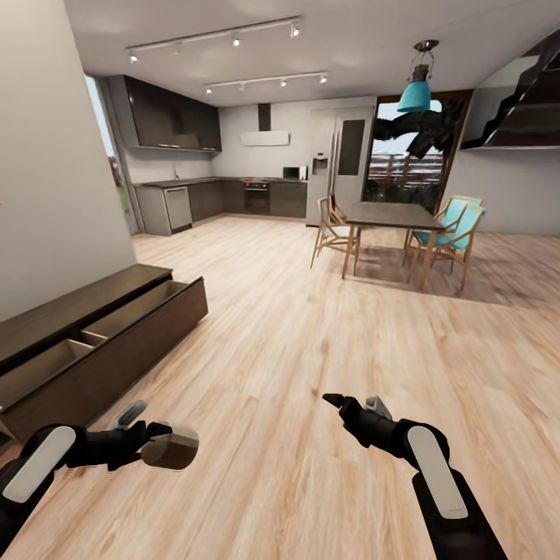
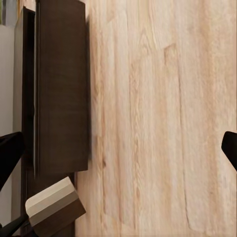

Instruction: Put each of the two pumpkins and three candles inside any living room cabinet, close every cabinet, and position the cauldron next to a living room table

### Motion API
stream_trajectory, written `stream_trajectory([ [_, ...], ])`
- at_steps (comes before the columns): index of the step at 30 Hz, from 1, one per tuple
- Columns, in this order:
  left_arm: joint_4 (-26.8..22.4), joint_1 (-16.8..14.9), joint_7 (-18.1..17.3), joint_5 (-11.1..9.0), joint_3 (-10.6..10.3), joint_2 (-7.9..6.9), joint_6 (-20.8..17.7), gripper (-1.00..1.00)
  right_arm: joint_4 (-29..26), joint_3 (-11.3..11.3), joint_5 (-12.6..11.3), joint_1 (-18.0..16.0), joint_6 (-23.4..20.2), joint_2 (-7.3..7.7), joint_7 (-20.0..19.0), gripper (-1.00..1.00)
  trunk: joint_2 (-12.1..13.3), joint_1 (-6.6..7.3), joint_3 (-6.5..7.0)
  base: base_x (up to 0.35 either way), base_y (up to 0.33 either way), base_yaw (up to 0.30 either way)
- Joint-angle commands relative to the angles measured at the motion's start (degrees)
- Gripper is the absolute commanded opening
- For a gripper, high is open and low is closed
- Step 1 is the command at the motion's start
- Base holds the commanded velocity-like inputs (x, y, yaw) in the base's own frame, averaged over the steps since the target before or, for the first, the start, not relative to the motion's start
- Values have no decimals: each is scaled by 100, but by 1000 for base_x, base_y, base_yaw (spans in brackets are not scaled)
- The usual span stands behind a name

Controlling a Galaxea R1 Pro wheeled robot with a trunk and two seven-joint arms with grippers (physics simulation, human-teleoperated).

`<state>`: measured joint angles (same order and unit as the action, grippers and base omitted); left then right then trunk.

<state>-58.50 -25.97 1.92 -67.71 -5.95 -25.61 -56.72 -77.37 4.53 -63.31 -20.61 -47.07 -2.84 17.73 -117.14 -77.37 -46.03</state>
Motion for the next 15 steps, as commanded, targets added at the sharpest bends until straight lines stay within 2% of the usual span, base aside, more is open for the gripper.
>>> stream_trajectory([
  [1, -4, -5, 19, -69, -11, -5, -6, -100, -6, 13, -61, -4, -21, -6, 55, 100, -3, -3, -6, 339, 0, 0],
  [8, -4, -5, 19, -67, -11, -5, -6, -100, -6, 13, -59, -4, -21, -6, 57, 100, -3, -3, -6, 338, 0, 2],
  [15, -4, -5, 19, -67, -11, -5, -6, -100, -6, 13, -60, -4, -21, -6, 55, 100, -3, -3, 2, 338, 0, 145],
])
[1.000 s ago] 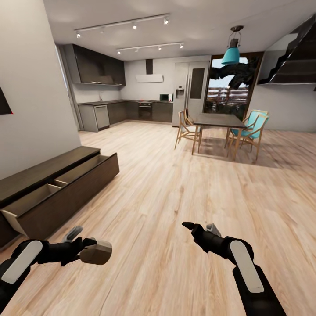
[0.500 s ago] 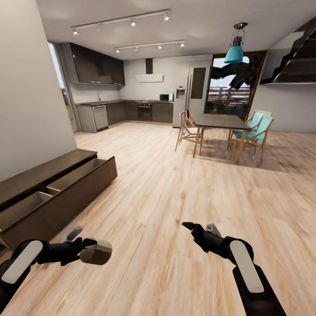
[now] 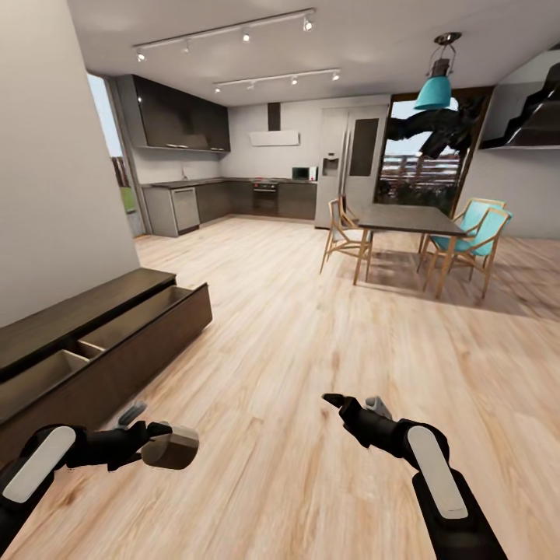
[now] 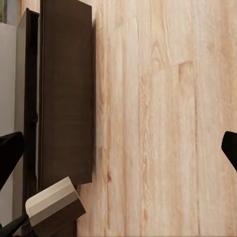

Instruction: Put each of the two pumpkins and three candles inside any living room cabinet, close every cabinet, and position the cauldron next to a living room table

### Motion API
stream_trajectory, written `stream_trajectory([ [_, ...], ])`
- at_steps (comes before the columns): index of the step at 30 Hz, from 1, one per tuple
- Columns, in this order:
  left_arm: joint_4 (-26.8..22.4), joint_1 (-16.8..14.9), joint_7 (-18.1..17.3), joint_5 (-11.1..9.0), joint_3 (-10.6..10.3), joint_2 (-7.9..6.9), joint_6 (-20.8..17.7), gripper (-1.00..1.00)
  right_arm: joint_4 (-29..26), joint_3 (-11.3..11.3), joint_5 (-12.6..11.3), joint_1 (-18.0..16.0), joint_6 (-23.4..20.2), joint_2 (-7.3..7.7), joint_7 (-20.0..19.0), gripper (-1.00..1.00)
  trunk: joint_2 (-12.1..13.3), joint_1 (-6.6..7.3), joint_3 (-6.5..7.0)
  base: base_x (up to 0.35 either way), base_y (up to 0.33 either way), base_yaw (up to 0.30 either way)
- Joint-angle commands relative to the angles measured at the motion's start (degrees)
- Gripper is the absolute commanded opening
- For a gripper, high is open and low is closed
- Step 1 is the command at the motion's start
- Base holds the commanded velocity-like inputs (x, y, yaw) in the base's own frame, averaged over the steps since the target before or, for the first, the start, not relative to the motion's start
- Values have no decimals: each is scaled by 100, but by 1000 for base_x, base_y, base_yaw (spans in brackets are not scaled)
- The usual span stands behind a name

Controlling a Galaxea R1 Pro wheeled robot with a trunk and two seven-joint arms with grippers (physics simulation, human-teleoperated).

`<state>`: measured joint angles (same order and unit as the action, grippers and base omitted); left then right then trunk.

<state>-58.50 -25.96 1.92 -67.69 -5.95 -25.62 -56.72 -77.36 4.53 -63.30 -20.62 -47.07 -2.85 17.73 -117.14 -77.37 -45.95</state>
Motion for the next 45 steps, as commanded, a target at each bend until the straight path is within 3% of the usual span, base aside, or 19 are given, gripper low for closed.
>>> stream_trajectory([
  [1, -3, -6, 19, -69, -12, -5, -6, -100, -7, 13, -62, -4, -21, -5, 55, 100, -3, -3, -5, 338, 0, 60],
  [21, -3, -6, 28, -69, -15, -5, -6, -100, -1, 13, -60, -4, -21, -4, 55, 100, -3, -3, -4, 338, -51, 14],
  [45, -3, -6, 28, -71, -47, -5, 0, -100, 2, 10, -60, -4, -21, -3, 55, 100, -3, -3, 84, 300, -141, 229],
])
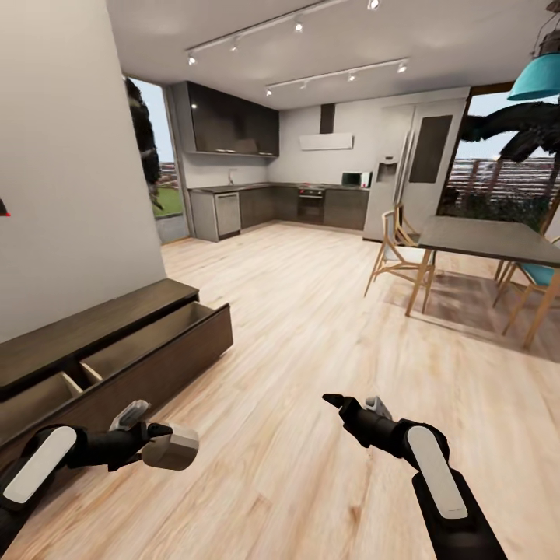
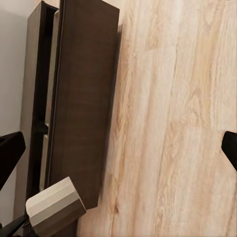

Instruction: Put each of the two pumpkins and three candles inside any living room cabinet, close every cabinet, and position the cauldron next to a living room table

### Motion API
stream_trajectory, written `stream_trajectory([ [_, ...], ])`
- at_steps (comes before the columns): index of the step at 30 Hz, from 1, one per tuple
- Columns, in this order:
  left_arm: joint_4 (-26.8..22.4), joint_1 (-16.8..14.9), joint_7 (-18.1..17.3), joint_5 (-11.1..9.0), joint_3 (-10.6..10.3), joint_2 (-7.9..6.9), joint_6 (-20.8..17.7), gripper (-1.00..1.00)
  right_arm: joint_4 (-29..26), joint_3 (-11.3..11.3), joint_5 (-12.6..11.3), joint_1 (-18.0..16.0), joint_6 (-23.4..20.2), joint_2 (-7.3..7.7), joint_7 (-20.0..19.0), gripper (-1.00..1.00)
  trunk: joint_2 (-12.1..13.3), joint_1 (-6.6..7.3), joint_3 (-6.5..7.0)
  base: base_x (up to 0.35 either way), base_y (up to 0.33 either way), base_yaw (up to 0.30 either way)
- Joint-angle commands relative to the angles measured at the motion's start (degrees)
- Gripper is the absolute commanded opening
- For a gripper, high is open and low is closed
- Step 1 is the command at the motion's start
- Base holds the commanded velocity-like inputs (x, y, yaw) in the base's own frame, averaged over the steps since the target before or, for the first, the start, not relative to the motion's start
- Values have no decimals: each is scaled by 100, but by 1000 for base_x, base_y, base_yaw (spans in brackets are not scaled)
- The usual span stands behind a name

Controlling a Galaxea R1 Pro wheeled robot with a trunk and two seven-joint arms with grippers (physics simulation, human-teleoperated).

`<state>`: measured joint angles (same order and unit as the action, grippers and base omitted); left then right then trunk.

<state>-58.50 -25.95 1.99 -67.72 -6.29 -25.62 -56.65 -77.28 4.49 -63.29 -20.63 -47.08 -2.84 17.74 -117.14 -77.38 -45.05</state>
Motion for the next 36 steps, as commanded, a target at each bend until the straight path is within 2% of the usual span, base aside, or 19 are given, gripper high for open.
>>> stream_trajectory([
  [1, -4, -7, 20, -67, -12, -4, -6, -100, -7, 14, -60, -3, -20, -5, 54, 100, -3, -2, -2, 275, -182, 240],
  [22, 5, -7, 29, -69, -19, -3, -4, -100, -13, 11, -67, -3, -20, -6, 48, 100, -3, -2, 80, 272, -188, 238],
  [29, 5, -7, 29, -66, -21, 2, -4, -100, -3, 5, -63, -3, -20, -1, 51, 100, -3, -2, 83, 273, -169, 33],
  [36, 5, -7, 29, -66, -21, 2, -4, -100, 3, 7, -60, -3, -20, -6, 54, 100, -3, -2, 83, 310, -23, 1],
])
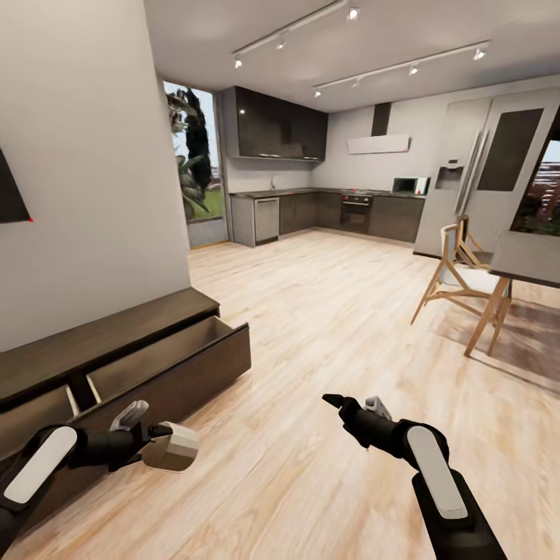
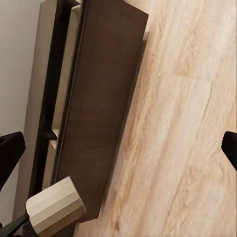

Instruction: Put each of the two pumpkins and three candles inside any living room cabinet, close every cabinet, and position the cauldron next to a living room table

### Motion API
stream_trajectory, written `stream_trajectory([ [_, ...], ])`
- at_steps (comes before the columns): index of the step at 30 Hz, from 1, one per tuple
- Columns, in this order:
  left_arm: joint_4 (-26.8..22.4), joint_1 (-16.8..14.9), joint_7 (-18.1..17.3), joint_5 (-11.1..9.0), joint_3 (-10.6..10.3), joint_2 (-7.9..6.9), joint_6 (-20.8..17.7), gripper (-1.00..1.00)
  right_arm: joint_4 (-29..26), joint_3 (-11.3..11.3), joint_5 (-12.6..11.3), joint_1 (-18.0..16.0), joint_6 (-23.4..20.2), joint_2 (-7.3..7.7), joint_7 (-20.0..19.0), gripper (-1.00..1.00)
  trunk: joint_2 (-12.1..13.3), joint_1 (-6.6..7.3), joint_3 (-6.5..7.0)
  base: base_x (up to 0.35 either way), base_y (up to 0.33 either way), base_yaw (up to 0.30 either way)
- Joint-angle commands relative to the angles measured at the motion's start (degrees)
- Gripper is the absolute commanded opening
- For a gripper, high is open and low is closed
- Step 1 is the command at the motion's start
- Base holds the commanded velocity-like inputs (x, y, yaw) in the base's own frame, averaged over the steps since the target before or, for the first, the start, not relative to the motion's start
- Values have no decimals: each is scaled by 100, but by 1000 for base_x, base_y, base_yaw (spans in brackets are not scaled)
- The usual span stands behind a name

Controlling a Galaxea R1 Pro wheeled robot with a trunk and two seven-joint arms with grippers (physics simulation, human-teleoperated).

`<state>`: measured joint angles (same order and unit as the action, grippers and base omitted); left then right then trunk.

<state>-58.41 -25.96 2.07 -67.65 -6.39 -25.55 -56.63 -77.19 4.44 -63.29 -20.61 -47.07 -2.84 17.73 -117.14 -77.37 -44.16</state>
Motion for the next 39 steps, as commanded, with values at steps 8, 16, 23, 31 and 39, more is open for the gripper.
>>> stream_trajectory([
  [8, -4, -5, 21, -77, -53, -3, -6, -100, -21, 13, -61, -4, -11, -1, 62, 100, -3, -3, -6, 325, -5, 0],
  [16, 10, -5, 28, -58, -86, 175, -4, -100, -14, 13, -61, -4, -4, 1, 58, 100, -3, -3, 26, 315, -104, 103],
  [23, 13, -5, 22, 112, -141, 275, -5, -100, -16, 13, -61, -4, 12, -1, 64, 100, -3, -3, 73, 281, -161, 185],
  [31, -47, -5, 22, 119, -147, 385, -5, -100, -7, 13, -57, -4, 21, 3, 64, 100, -3, -3, 126, 100, -68, 187],
  [39, -167, -13, 2, 111, -147, 487, -6, -100, 2, 13, -54, -4, 31, 3, 69, 100, 198, 107, 270, 3, -2, 187],
])
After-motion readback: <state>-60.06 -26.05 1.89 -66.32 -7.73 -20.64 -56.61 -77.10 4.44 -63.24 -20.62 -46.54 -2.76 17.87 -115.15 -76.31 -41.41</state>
